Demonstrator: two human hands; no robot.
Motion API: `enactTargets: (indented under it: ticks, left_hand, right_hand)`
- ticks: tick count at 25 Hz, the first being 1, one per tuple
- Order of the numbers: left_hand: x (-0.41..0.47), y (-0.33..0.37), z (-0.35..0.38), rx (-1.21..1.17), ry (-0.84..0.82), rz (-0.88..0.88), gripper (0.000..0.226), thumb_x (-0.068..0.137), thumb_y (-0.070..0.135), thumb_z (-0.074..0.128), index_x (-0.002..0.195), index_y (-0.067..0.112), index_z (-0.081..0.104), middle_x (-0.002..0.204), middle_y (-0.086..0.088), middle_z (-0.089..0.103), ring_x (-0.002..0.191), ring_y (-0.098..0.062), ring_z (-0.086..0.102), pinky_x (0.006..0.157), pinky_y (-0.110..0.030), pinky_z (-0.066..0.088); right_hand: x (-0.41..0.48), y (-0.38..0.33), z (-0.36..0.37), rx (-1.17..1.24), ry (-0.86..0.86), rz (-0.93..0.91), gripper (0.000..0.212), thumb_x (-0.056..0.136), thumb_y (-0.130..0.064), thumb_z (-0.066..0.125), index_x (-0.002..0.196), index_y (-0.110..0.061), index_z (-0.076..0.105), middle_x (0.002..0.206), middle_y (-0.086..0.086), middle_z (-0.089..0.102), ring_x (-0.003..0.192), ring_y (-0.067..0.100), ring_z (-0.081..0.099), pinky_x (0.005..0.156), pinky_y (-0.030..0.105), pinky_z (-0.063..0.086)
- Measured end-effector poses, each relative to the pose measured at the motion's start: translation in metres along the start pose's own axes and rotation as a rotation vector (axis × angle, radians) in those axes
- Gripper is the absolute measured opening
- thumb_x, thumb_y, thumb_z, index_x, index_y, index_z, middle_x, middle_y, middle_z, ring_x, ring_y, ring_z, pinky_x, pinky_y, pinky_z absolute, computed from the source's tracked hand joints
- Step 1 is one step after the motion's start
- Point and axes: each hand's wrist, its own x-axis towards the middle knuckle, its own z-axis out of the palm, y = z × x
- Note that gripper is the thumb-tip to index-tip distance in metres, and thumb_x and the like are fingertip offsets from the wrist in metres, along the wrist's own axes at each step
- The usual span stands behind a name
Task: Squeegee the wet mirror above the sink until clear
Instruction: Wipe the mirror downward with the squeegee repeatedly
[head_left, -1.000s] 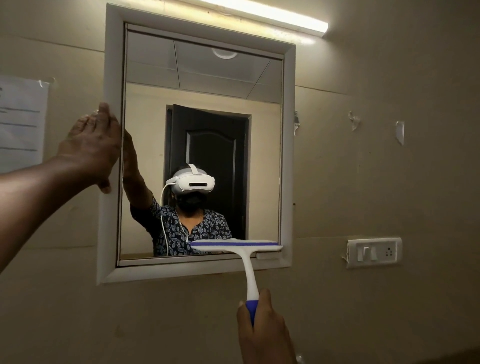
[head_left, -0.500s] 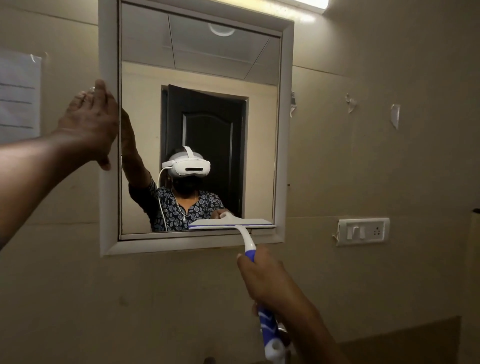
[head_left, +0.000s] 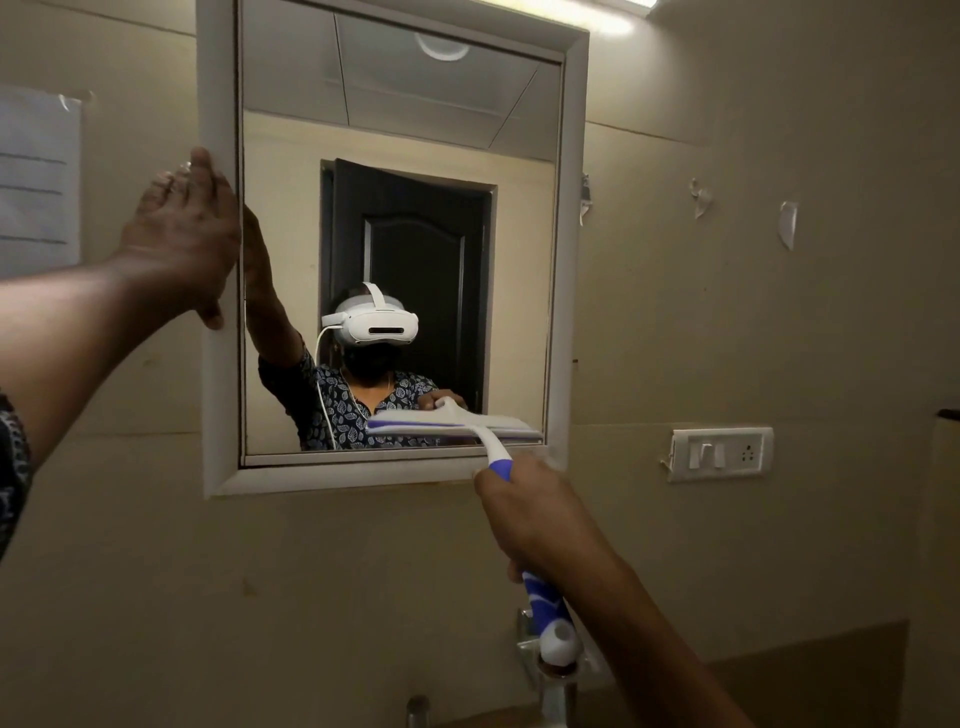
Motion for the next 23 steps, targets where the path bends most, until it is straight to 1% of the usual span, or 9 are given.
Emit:
enactTargets:
  ticks: [2, 6, 9, 12, 13, 15, 17, 20, 23]
  left_hand:
    - [-0.001, 0.001, 0.000, 0.014, -0.004, -0.005, 0.151, 0.041, 0.029, 0.094, 0.148, -0.005, -0.008, 0.155, -0.027, -0.012, 0.146, -0.037, -0.001, 0.119, -0.042, 0.005]
    - [-0.005, 0.001, -0.005, 0.018, -0.017, 0.005, 0.148, 0.047, 0.028, 0.092, 0.148, -0.005, -0.011, 0.155, -0.026, -0.015, 0.146, -0.037, -0.003, 0.119, -0.041, 0.004]
    - [-0.007, 0.004, -0.007, 0.045, -0.036, -0.005, 0.140, 0.054, 0.023, 0.089, 0.148, -0.005, -0.011, 0.154, -0.026, -0.015, 0.146, -0.037, -0.004, 0.120, -0.042, 0.004]
    - [-0.008, 0.008, -0.009, 0.078, -0.048, -0.011, 0.138, 0.055, 0.023, 0.089, 0.149, -0.004, -0.009, 0.155, -0.026, -0.015, 0.146, -0.036, -0.003, 0.120, -0.041, 0.004]
    - [-0.008, 0.008, -0.009, 0.081, -0.052, -0.016, 0.139, 0.055, 0.025, 0.089, 0.148, -0.004, -0.009, 0.155, -0.026, -0.015, 0.146, -0.036, -0.003, 0.120, -0.040, 0.003]
    - [-0.008, 0.006, -0.009, 0.075, -0.057, -0.017, 0.142, 0.053, 0.028, 0.091, 0.148, -0.004, -0.009, 0.155, -0.025, -0.017, 0.146, -0.036, -0.004, 0.119, -0.040, 0.003]
    - [-0.007, 0.004, -0.008, 0.069, -0.065, -0.015, 0.144, 0.051, 0.029, 0.091, 0.148, -0.003, -0.010, 0.154, -0.024, -0.018, 0.146, -0.035, -0.005, 0.119, -0.040, 0.002]
    - [-0.007, 0.006, -0.006, 0.071, -0.074, -0.022, 0.145, 0.051, 0.027, 0.091, 0.148, -0.004, -0.013, 0.154, -0.024, -0.020, 0.146, -0.035, -0.006, 0.119, -0.040, 0.001]
    - [-0.007, 0.007, -0.006, 0.069, -0.073, -0.027, 0.144, 0.052, 0.025, 0.091, 0.147, -0.004, -0.014, 0.154, -0.025, -0.020, 0.146, -0.035, -0.008, 0.119, -0.040, 0.000]
  right_hand:
    - [-0.007, -0.011, 0.002, -0.002, 0.069, -0.164, 0.027, 0.094, -0.041, 0.042, 0.110, -0.020, 0.040, 0.081, -0.005, 0.049, 0.061, 0.008, 0.053, 0.050, 0.021, 0.047]
    - [0.004, -0.043, -0.007, -0.025, 0.197, -0.429, 0.023, 0.094, -0.044, 0.041, 0.101, -0.022, 0.039, 0.076, -0.005, 0.050, 0.055, 0.006, 0.051, 0.045, 0.015, 0.038]
    - [0.033, -0.073, -0.033, 0.011, 0.322, -0.541, 0.018, 0.095, -0.039, 0.042, 0.096, -0.021, 0.039, 0.071, -0.001, 0.053, 0.050, 0.008, 0.052, 0.042, 0.017, 0.043]
    - [0.069, -0.114, -0.059, 0.024, 0.424, -0.629, 0.018, 0.095, -0.035, 0.043, 0.095, -0.018, 0.039, 0.069, 0.000, 0.053, 0.053, 0.014, 0.057, 0.048, 0.029, 0.051]
    - [0.083, -0.130, -0.067, 0.018, 0.466, -0.653, 0.018, 0.094, -0.034, 0.044, 0.095, -0.017, 0.039, 0.069, -0.001, 0.052, 0.053, 0.014, 0.057, 0.048, 0.030, 0.051]
    - [0.110, -0.161, -0.080, 0.002, 0.559, -0.680, 0.017, 0.094, -0.033, 0.044, 0.095, -0.017, 0.039, 0.067, -0.004, 0.049, 0.054, 0.010, 0.054, 0.049, 0.025, 0.047]
    - [0.134, -0.186, -0.089, -0.011, 0.614, -0.658, 0.019, 0.094, -0.033, 0.043, 0.099, -0.014, 0.042, 0.068, -0.005, 0.046, 0.060, 0.011, 0.054, 0.056, 0.029, 0.050]
    - [0.159, -0.206, -0.094, 0.001, 0.633, -0.591, 0.031, 0.093, -0.033, 0.042, 0.111, -0.009, 0.047, 0.080, 0.001, 0.054, 0.076, 0.019, 0.060, 0.074, 0.038, 0.055]
    - [0.167, -0.211, -0.093, 0.011, 0.626, -0.574, 0.030, 0.092, -0.034, 0.041, 0.110, -0.011, 0.046, 0.090, 0.004, 0.053, 0.084, 0.022, 0.060, 0.078, 0.038, 0.053]
